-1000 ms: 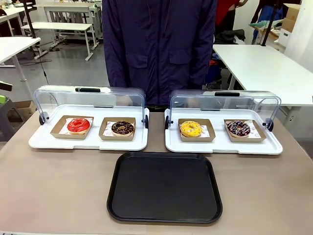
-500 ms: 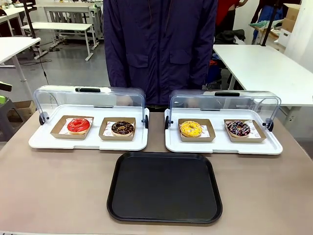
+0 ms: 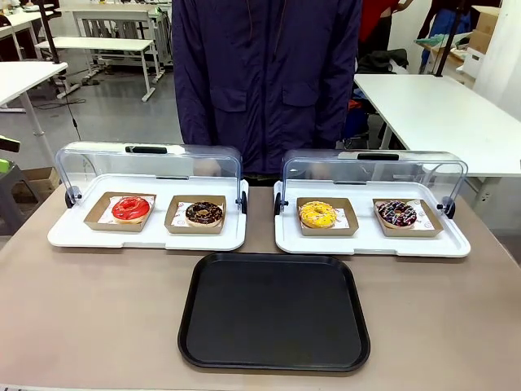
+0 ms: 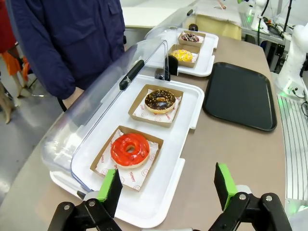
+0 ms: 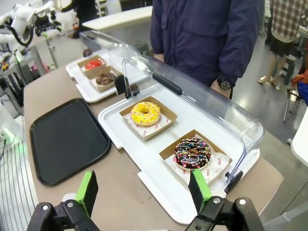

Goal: Move the first donut from the left to the tray.
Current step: Pick up the Paper togo box containing the Donut indicated by the person and place it on the Handle tray.

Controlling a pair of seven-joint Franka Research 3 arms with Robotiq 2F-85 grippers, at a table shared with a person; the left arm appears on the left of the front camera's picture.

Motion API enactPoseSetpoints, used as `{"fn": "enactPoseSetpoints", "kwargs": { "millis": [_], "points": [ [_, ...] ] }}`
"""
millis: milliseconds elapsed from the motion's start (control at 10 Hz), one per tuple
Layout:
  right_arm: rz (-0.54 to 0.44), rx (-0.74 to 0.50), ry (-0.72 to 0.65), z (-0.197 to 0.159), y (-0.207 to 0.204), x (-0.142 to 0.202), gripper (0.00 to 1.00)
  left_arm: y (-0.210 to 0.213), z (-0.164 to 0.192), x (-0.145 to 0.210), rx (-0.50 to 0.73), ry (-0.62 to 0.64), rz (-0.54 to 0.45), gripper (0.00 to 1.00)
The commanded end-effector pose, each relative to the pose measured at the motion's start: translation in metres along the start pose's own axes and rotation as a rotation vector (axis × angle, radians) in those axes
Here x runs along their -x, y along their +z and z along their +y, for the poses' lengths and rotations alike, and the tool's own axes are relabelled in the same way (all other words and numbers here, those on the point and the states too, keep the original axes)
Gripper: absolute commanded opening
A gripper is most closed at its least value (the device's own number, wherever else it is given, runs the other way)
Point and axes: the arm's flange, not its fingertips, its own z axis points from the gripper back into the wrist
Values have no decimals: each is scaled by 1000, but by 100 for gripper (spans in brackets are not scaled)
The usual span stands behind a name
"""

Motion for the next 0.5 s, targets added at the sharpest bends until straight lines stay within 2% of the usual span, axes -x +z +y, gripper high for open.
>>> {"fn": "enactPoseSetpoints", "kwargs": {
  "millis": [0, 400],
  "points": [
    [-29, 0, 30, -5, 0, -1, 100, 0, -3, 0, 2, -4, -13, 100],
    [-29, 0, 30, -5, 0, -1, 100, 0, -3, 0, 2, -4, -13, 100]
  ]
}}
